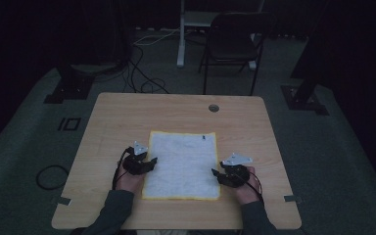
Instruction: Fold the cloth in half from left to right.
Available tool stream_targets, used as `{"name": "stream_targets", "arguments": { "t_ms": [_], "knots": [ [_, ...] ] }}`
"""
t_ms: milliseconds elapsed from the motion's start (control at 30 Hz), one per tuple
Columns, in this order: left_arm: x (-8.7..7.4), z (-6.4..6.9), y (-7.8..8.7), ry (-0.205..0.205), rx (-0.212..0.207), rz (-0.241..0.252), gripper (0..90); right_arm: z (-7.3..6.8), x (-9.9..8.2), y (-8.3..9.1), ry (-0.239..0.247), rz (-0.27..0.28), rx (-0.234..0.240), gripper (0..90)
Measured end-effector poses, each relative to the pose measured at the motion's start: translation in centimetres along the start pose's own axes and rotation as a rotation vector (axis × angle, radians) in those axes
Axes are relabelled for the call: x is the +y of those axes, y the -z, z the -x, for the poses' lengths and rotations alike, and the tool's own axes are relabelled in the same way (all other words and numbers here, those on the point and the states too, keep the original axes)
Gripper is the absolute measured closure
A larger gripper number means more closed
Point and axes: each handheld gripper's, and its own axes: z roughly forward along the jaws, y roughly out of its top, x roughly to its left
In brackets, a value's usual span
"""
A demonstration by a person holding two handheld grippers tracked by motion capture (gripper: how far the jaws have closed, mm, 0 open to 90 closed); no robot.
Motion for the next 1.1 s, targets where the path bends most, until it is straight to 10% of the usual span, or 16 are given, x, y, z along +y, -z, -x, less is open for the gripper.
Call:
{"name": "stream_targets", "arguments": {
  "t_ms": [467,867,1100],
  "knots": [
    [0.1,1.5,-0.2,-0.005,-0.052,0.003,42.7,-0.1,0.0,-0.2,0.005,-0.005,0.0,52.5],
    [0.0,0.9,0.3,0.022,-0.069,-0.015,82.9,-0.1,-0.1,-0.2,0.002,-0.003,-0.001,52.4],
    [-0.3,-0.3,0.9,0.039,-0.063,-0.033,85.3,0.0,-0.1,-0.2,-0.004,-0.003,-0.001,52.4]
  ]
}}
